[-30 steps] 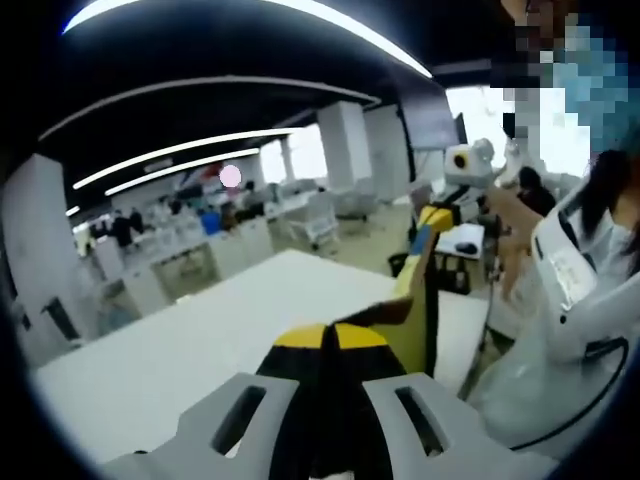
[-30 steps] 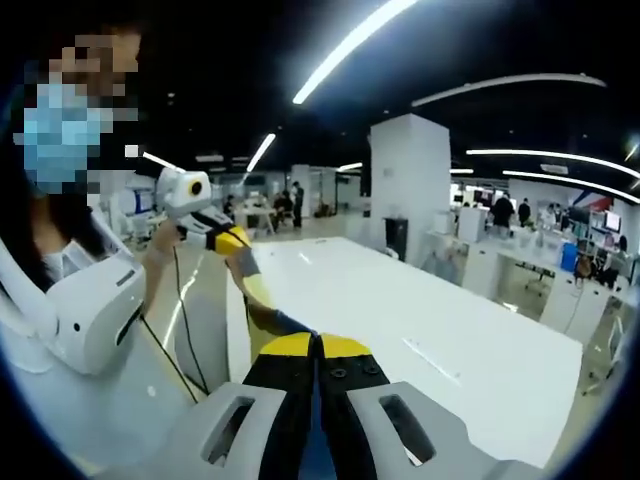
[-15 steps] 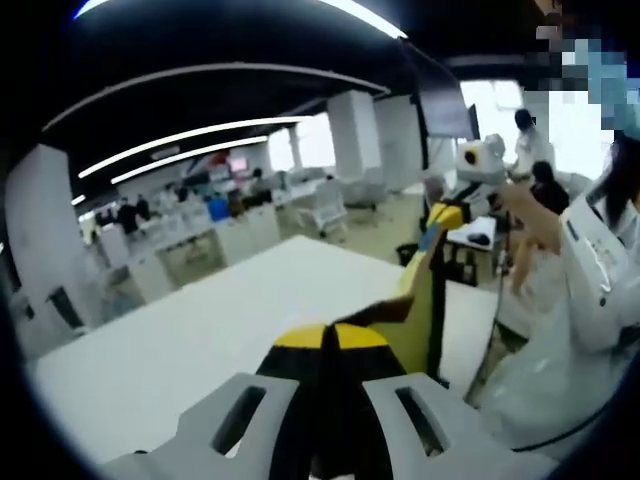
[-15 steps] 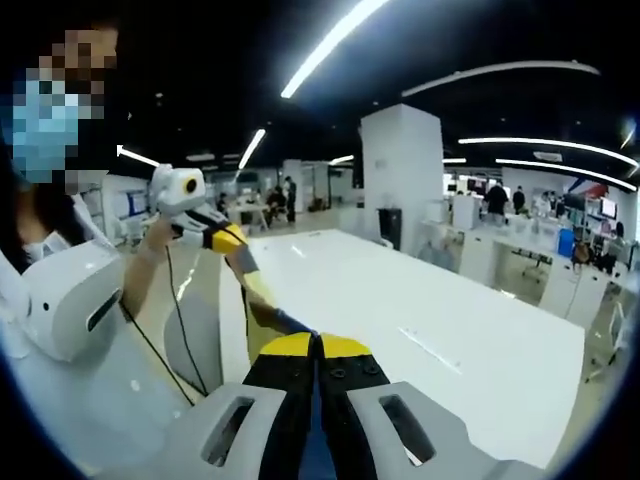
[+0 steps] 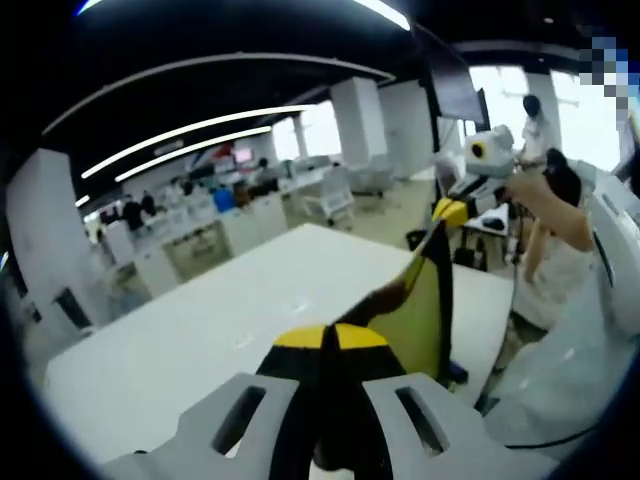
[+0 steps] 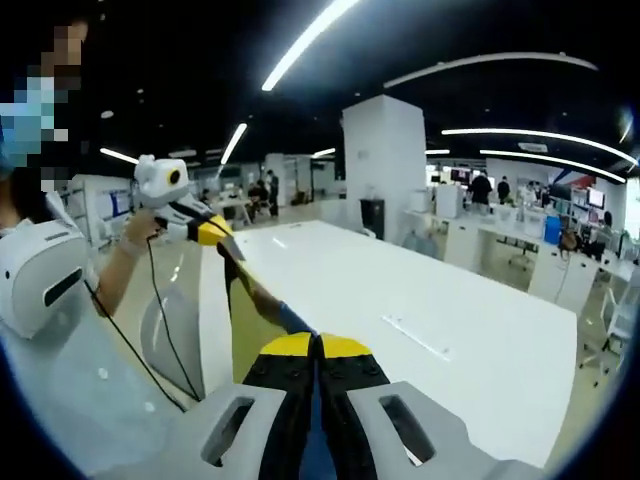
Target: Fold the garment on the visible template until the final outline fits inside the template.
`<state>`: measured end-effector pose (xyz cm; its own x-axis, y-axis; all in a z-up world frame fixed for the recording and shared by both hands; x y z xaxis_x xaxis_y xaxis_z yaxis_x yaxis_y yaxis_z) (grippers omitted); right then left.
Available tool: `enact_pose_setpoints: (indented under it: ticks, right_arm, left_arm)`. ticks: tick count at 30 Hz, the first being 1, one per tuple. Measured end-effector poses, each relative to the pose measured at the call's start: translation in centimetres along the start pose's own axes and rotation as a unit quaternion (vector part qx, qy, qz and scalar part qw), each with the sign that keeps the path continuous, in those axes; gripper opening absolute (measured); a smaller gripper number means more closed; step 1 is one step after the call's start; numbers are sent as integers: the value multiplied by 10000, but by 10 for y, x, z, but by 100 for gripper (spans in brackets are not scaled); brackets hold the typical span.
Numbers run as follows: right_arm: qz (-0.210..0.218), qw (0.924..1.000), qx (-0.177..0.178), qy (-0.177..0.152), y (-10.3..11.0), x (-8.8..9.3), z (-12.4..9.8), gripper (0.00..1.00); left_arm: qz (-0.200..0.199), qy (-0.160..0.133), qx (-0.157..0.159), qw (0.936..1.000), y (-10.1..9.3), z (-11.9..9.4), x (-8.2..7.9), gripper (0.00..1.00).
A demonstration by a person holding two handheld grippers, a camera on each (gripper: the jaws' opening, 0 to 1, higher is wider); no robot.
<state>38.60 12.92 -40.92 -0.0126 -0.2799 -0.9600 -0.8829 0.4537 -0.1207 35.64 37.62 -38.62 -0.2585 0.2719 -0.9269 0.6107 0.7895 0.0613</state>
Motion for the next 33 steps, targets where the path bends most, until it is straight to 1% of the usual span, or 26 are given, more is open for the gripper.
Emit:
enact_pose_setpoints:
  ticks: [2, 6, 8, 11, 16, 22, 27, 33]
  right_arm:
    - [25, 10000, 10, 1, -2, 3, 2, 1]
    - [18, 10000, 62, 73, -8, 11, 8, 1]
    - [55, 9999, 71, 111, -12, 15, 12, 1]
    - [55, 9997, 119, 198, -19, 21, 18, 1]
    - [180, 9996, 151, 187, -28, 27, 27, 1]
    - [305, 9990, 221, 232, -41, 36, 40, 1]
    - [383, 9980, 396, 296, -57, 45, 52, 1]
    - [492, 9966, 540, 374, -69, 56, 64, 1]
  left_arm:
    - [-4, 22, -49, 10000, 4, 4, 1, 0]
    - [-113, 50, -34, 9999, 13, 15, 4, 0]
    - [-128, 113, -82, 9998, 19, 25, 6, 0]
    - [-129, 158, -58, 9998, 22, 32, 7, 0]
    - [-172, 225, -128, 9995, 34, 46, 11, 0]
    - [-182, 290, -135, 9993, 46, 63, 14, 0]
    - [-242, 368, -140, 9989, 60, 85, 18, 0]
    - [-387, 441, -111, 9982, 75, 109, 26, 0]
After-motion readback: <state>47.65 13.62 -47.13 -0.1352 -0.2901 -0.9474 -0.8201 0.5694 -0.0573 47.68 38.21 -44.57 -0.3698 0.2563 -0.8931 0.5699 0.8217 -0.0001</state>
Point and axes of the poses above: the point that each gripper's makers call its tool centre point, and the gripper's own axes: z roughly forward along the fingers, y roughly to its left, x roughly out of its underside, the point moved 3 cm from there along -z, roughly backward along the fingers, and after that the axes turned 8 degrees about -z, right-handed, at the moved point
